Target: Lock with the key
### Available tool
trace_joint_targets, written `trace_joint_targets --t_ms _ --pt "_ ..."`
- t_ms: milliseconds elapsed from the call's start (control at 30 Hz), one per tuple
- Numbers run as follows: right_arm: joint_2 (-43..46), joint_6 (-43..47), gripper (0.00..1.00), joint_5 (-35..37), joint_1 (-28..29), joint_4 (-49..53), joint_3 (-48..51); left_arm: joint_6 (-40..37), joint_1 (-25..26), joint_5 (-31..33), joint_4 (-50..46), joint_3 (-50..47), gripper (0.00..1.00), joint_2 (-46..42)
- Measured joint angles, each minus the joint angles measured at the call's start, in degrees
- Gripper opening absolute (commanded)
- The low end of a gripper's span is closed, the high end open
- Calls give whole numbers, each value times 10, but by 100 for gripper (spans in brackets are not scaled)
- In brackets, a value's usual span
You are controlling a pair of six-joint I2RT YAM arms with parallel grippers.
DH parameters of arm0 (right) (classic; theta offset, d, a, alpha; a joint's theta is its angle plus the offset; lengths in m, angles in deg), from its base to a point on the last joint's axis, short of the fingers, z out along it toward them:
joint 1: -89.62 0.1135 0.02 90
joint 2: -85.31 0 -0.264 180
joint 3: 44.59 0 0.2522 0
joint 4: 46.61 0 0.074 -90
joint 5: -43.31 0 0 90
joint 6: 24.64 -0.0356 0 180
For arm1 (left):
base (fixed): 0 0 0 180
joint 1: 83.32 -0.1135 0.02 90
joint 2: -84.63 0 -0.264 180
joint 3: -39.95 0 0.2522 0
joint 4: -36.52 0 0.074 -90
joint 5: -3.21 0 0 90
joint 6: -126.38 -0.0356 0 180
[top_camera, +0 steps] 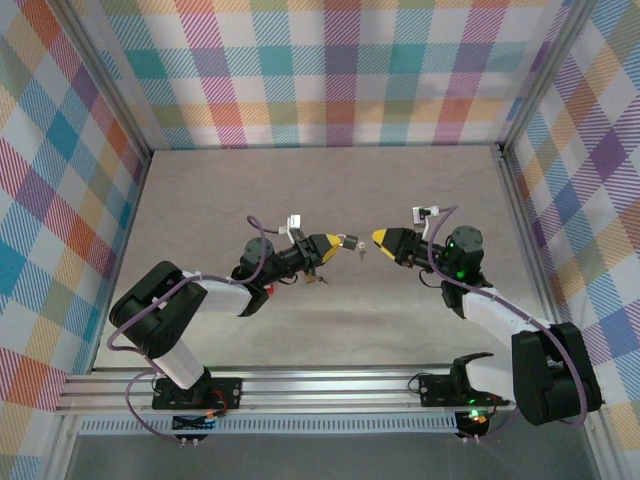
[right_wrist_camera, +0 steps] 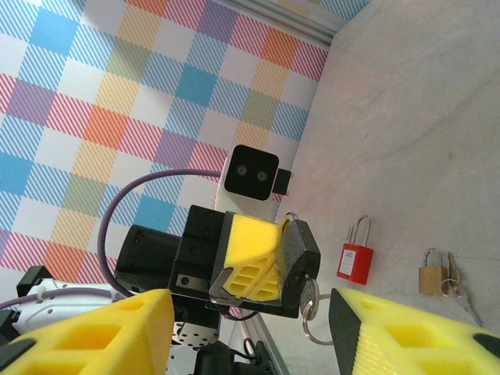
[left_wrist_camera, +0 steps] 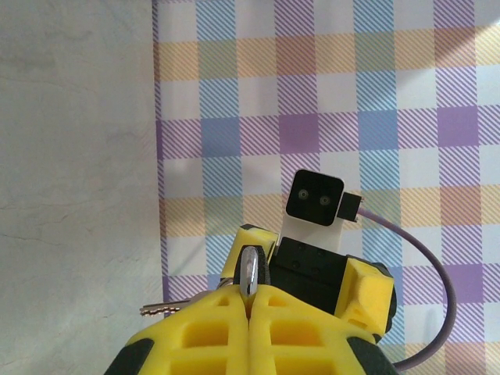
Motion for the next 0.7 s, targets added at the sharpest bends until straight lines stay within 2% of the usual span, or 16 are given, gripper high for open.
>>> trace_joint_targets --t_ms 200,500,700 --pt "0 21 56 6 0 18 0 0 6 0 0 0 0 0" --pt "-6 31 43 8 -1 22 1 0 15 -2 3 5 0 6" --pt "-37 28 41 7 0 15 4 -1 19 -2 3 19 0 6"
